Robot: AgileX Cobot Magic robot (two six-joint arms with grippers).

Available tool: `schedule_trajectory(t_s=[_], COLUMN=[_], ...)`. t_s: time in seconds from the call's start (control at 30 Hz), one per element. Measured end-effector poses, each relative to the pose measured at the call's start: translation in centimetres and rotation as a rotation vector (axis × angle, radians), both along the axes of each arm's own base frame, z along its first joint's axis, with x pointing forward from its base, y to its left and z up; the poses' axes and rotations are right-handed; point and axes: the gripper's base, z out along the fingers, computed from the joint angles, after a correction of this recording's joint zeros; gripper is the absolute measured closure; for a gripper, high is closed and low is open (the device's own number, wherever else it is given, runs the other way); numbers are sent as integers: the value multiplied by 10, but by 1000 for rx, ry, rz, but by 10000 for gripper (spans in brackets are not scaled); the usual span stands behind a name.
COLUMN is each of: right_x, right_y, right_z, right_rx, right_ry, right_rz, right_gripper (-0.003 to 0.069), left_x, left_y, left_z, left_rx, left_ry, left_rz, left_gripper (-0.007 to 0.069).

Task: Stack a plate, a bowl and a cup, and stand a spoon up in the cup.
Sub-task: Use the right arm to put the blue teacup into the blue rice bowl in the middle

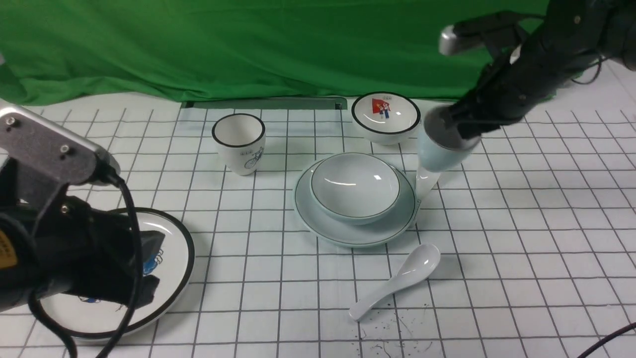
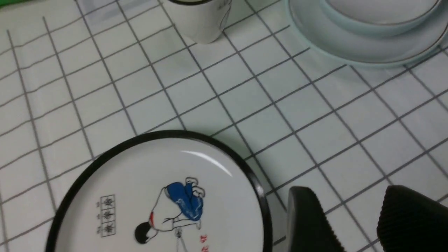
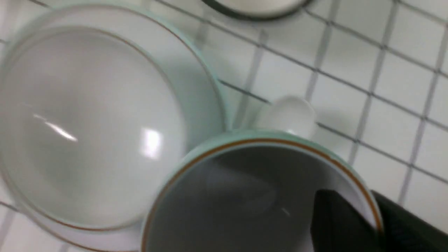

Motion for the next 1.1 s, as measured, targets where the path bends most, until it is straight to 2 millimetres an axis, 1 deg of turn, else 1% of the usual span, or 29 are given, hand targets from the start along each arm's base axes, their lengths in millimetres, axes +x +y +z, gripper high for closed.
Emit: schedule_trajectory(t_s=[0.03,0.07,0.1,0.13,0.17,0.2,0.23,0.27,0.3,0.37,0.4,0.5,0.67,0.77,0.87,0.9,0.97,1.03,1.1], right_x=[-3,-4,-5,-3,-3,-1,3,8,9,20,22,24,23,22,22,23,23,23,23], right_y=[21,24,44,57,68,70,83,86,87,89,88,89,88,88,88,88,88,88,88], right_z=[4,6,8,6,3,1,-11,-21,-22,-46,-52,-62,-63,-62,-62,-61,-61,-61,-61], right_rx=[17,18,27,32,31,30,12,-10,-13,-66,-75,-90,-96,-98,-97,-98,-100,-100,-99], right_ry=[-15,-21,-36,-40,-37,-35,-17,-5,-4,32,45,81,104,111,108,106,103,103,104], right_rz=[49,58,103,130,149,151,164,168,167,160,153,134,128,126,126,126,123,121,119], right_gripper=[572,572,572,572,572,572,572,572,572,572,572,572,572,551,482,470,410,386,382], left_x=[1,1,2,2,1,1,1,1,1,0,0,0,0,0,0,0,0,0,0], left_y=[-2,-2,-3,-3,-3,-3,-3,-4,-4,-4,-4,-4,-4,-4,-4,-4,-4,-4,-4], left_z=[-1,-1,-1,-2,-2,-2,-3,-3,-3,-4,-4,-4,-4,-4,-4,-4,-4,-4,-4], left_rx=[-36,-41,-59,-70,-75,-77,-82,-82,-82,-82,-83,-85,-85,-85,-85,-85,-86,-88,-88], left_ry=[7,7,11,16,20,21,28,32,35,43,46,48,48,48,48,48,48,49,49], left_rz=[10,12,16,20,21,22,23,23,23,23,23,24,24,24,24,24,24,24,24], left_gripper=[375,375,375,375,375,375,375,375,375,375,375,375,375,375,375,375,375,375,375])
